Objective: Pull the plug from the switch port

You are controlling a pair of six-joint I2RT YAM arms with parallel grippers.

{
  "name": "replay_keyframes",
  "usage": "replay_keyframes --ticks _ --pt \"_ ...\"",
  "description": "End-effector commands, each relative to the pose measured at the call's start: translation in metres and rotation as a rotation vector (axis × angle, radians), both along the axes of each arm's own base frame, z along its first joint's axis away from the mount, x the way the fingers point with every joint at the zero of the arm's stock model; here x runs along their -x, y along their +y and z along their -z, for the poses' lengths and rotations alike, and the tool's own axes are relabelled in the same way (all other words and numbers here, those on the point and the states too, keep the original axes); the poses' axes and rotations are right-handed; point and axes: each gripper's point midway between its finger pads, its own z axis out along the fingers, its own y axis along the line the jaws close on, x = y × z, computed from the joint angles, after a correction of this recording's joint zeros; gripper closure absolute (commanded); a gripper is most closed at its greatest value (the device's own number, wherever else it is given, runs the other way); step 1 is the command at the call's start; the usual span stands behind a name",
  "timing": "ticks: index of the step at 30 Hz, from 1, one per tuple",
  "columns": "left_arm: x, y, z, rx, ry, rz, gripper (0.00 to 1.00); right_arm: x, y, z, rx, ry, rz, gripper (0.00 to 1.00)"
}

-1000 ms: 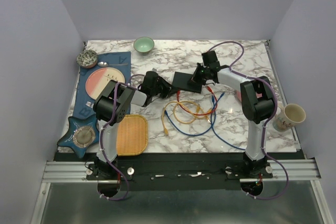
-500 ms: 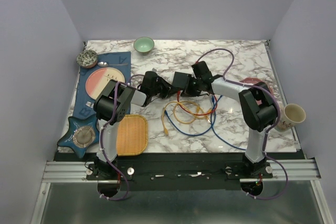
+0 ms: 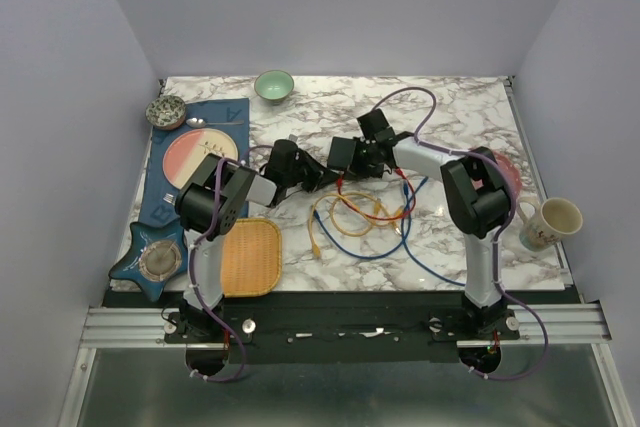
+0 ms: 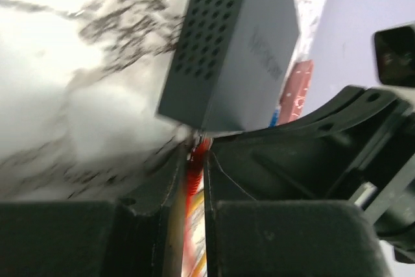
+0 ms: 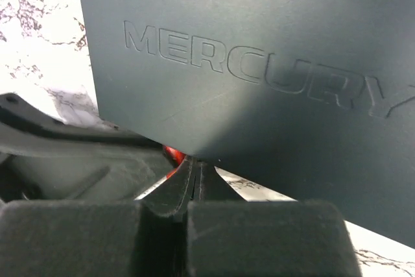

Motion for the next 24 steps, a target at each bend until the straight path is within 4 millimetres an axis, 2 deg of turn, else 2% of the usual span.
replay_keyframes --ticks 1,7,8,9,10,11,12,13,14,15,16,17,19,20,22,23,24 --pt "0.043 0.021 0.044 -0.125 0.147 0.047 1.00 -0.014 -0.010 0.010 0.059 -0.010 0.036 1.00" --pt "0.054 0.024 0.029 -0.130 0.122 0.072 1.00 -0.019 -0.008 0.005 0.052 -0.023 0.041 0.99" --pt "0.053 0.025 0.019 -0.130 0.096 0.071 1.00 -0.018 -0.008 0.003 0.049 -0.025 0.041 1.00" --pt "0.055 0.030 0.019 -0.146 0.092 0.072 1.00 -0.021 -0.008 -0.010 0.039 -0.058 0.045 1.00" --pt "0.054 0.034 0.013 -0.152 0.076 0.068 1.00 -0.017 -0.011 -0.012 0.041 -0.066 0.045 1.00" --pt "0.051 0.038 -0.001 -0.149 0.042 0.057 1.00 -0.018 -0.012 -0.022 0.030 -0.095 0.050 1.00" --pt "0.053 0.045 -0.002 -0.162 0.044 0.044 1.00 -0.022 -0.013 -0.033 0.022 -0.139 0.060 1.00" --pt "0.048 0.056 -0.007 -0.175 0.018 0.028 1.00 -0.018 -0.018 -0.052 0.017 -0.182 0.058 0.99" --pt "0.045 0.061 -0.023 -0.177 -0.020 0.016 1.00 -0.018 -0.021 -0.061 0.021 -0.206 0.059 0.97" --pt "0.047 0.069 -0.020 -0.213 -0.007 0.001 1.00 -0.018 -0.025 -0.068 0.034 -0.229 0.065 0.93" --pt "0.046 0.076 -0.023 -0.240 -0.026 -0.001 1.00 -0.016 -0.029 -0.090 0.030 -0.282 0.063 0.89" --pt "0.045 0.080 -0.034 -0.256 -0.054 -0.007 1.00 -0.008 -0.035 -0.087 0.044 -0.278 0.060 0.79" --pt "0.050 0.092 -0.030 -0.327 -0.027 -0.026 1.00 -0.003 -0.047 -0.096 0.075 -0.312 0.089 0.69" --pt "0.051 0.095 -0.036 -0.351 -0.048 -0.024 1.00 0.007 -0.055 -0.098 0.083 -0.319 0.094 0.61" --pt "0.057 0.107 -0.030 -0.416 -0.022 -0.045 1.00 0.017 -0.066 -0.094 0.112 -0.318 0.105 0.54" --pt "0.058 0.111 -0.034 -0.431 -0.036 -0.049 1.00 0.022 -0.070 -0.099 0.111 -0.329 0.111 0.49" --pt "0.060 0.114 -0.033 -0.447 -0.035 -0.052 0.92 0.034 -0.079 -0.083 0.139 -0.299 0.113 0.47"
